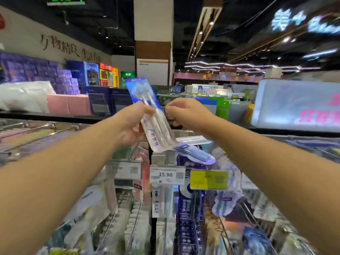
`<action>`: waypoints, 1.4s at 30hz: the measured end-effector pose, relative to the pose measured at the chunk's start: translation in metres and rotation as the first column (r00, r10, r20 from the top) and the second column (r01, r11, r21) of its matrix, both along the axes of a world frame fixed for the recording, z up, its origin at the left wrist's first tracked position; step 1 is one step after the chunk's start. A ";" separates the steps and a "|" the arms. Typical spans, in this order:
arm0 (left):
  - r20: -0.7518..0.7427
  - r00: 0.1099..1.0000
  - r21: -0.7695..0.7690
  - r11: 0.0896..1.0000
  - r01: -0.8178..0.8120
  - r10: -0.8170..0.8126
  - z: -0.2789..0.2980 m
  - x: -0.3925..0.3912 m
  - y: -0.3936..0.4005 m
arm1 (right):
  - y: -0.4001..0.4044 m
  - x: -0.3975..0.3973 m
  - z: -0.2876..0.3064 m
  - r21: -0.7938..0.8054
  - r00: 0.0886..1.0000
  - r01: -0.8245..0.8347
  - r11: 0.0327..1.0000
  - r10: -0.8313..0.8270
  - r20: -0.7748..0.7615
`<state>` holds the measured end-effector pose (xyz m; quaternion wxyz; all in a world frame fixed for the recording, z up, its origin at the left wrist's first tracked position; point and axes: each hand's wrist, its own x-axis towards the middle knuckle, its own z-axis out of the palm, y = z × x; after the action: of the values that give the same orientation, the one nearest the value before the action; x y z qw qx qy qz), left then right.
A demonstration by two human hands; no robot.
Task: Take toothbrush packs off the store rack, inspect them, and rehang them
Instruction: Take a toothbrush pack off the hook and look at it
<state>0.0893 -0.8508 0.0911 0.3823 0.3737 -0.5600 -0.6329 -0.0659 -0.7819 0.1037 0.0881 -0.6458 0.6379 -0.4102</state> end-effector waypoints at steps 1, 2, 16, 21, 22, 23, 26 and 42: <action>-0.005 1.000 0.007 1.000 -0.003 0.003 -0.002 -0.002 0.002 | 0.004 -0.010 -0.001 0.037 0.993 0.046 0.998 -0.041 -0.114; 0.001 1.000 0.007 1.000 -0.013 0.013 -0.003 -0.003 0.003 | 0.007 -0.019 -0.003 0.094 0.967 0.102 0.990 -0.076 -0.243; -0.108 0.994 0.118 0.993 0.010 0.003 -0.006 0.011 0.013 | 0.010 -0.036 -0.040 0.383 0.866 0.306 0.872 -0.088 -0.492; -0.154 0.988 0.142 0.990 -0.007 0.029 -0.008 0.017 0.015 | 0.010 -0.036 -0.041 0.410 0.897 0.306 0.859 -0.117 -0.426; -0.156 0.987 0.144 0.989 -0.011 0.034 -0.008 0.018 0.015 | 0.010 -0.036 -0.041 0.411 0.900 0.304 0.860 -0.117 -0.420; -0.154 0.987 0.145 0.989 -0.011 0.033 -0.008 0.019 0.016 | 0.010 -0.036 -0.042 0.410 0.902 0.301 0.861 -0.118 -0.414; -0.146 0.989 0.152 0.988 -0.018 0.040 -0.008 0.020 0.016 | 0.010 -0.033 -0.041 0.407 0.915 0.290 0.866 -0.126 -0.383; -0.166 0.976 0.146 0.982 -0.118 0.142 -0.009 0.002 0.019 | 0.032 -0.007 -0.018 0.262 0.844 -0.011 0.965 -0.132 0.520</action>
<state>0.0912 -0.8318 0.0820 0.4445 0.3776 -0.4543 -0.6734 -0.0729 -0.7504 0.0855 0.3308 -0.4690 0.6558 -0.4905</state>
